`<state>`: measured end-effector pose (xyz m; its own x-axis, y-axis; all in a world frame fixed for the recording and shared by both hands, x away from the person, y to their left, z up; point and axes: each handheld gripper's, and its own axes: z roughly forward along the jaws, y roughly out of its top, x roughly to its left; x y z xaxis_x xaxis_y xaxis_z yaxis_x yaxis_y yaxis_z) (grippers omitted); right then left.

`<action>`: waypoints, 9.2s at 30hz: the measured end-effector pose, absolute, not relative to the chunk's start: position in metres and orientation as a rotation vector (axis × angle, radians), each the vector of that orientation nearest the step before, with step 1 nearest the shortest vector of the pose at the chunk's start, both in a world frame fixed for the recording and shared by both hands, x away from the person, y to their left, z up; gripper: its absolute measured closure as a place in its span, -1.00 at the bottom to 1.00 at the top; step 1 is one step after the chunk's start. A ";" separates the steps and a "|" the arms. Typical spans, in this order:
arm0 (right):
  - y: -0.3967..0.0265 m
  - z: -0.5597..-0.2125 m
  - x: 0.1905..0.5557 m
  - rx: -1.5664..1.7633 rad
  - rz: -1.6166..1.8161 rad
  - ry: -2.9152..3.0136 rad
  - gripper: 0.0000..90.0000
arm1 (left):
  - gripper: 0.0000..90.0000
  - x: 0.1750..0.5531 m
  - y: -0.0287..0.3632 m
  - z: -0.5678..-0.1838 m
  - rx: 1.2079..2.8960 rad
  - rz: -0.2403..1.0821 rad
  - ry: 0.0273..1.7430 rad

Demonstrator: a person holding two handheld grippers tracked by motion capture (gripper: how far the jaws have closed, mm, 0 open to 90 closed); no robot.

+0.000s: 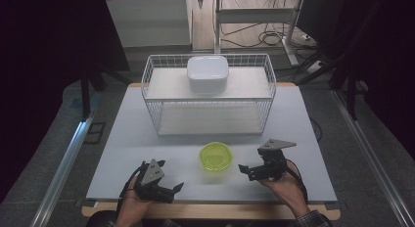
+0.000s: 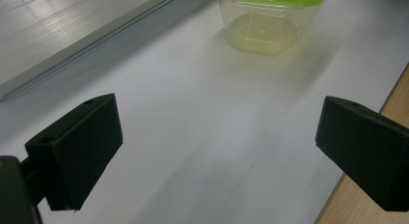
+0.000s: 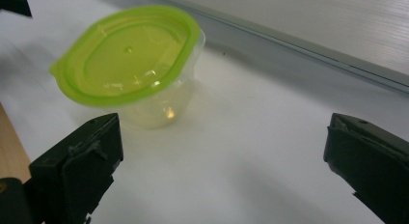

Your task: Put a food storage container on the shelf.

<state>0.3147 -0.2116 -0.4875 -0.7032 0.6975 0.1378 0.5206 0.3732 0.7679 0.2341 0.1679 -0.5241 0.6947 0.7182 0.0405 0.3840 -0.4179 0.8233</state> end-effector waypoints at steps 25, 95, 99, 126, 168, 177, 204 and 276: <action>-0.187 -0.483 0.348 1.366 1.461 2.500 -0.06 | -0.95 0.235 0.166 -0.524 2.053 0.505 0.833; -0.177 -0.368 0.384 1.388 1.856 2.348 0.82 | -0.96 0.235 0.168 -0.522 2.034 0.519 0.833; -0.177 -0.353 0.389 1.389 1.891 2.317 0.82 | -0.96 0.236 0.168 -0.523 2.027 0.518 0.835; -0.141 -0.258 0.439 1.433 1.947 2.089 0.82 | -0.96 0.235 0.167 -0.523 2.033 0.503 0.829; -0.118 -0.266 0.492 1.617 1.769 1.928 0.17 | -0.96 0.234 0.164 -0.524 2.061 0.489 0.801; -0.123 -0.270 0.483 1.432 1.786 2.009 -0.43 | -0.96 0.234 0.164 -0.524 2.056 0.495 0.804; -0.142 -0.303 0.418 1.131 1.654 2.142 -0.75 | -0.98 0.234 0.165 -0.524 2.035 0.485 0.807; -0.220 -0.476 0.301 1.016 1.227 2.263 -0.99 | -0.98 0.240 0.171 -0.527 2.011 0.391 0.817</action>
<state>0.3012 -0.2197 -0.4763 -0.6705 0.7417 0.0153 0.4174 0.3601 0.8343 0.2402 0.1707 -0.5274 0.7315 0.6807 -0.0407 0.3951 -0.3744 0.8389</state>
